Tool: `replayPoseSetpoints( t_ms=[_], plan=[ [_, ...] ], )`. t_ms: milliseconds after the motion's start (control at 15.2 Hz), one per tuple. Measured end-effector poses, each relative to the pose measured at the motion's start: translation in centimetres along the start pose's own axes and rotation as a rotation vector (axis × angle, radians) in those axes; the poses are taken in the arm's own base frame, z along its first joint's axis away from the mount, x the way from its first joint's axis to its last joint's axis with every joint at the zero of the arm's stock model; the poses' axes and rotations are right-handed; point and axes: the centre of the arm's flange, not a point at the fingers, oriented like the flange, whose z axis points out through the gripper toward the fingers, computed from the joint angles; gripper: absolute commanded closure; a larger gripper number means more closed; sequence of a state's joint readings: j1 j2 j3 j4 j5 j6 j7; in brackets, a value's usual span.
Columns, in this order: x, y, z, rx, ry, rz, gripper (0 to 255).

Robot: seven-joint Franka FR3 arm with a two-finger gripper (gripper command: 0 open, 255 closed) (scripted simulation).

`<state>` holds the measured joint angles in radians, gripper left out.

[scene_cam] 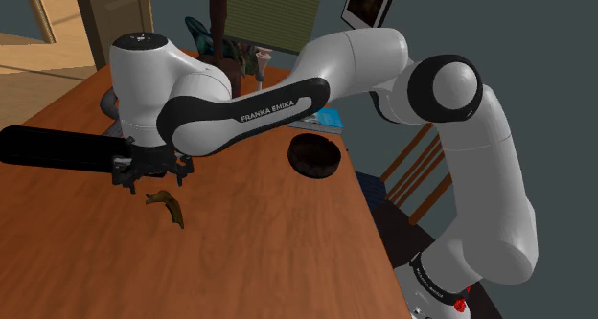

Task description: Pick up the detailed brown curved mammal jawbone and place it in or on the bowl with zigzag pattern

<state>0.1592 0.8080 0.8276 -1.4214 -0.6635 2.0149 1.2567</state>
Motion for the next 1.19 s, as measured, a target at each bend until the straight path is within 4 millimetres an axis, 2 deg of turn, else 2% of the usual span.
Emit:
replayPoseSetpoints(
  t_ms=[264,660,726,1188],
  plan=[
    [0.0,0.1,1.9,0.004,-0.008,0.006,0],
    [0.1,0.0,2.3,0.004,-0.009,0.006,0],
    [0.1,0.0,2.3,0.004,-0.009,0.006,255],
    [0.3,0.1,1.9,0.002,-0.004,0.008,255]
  ],
)
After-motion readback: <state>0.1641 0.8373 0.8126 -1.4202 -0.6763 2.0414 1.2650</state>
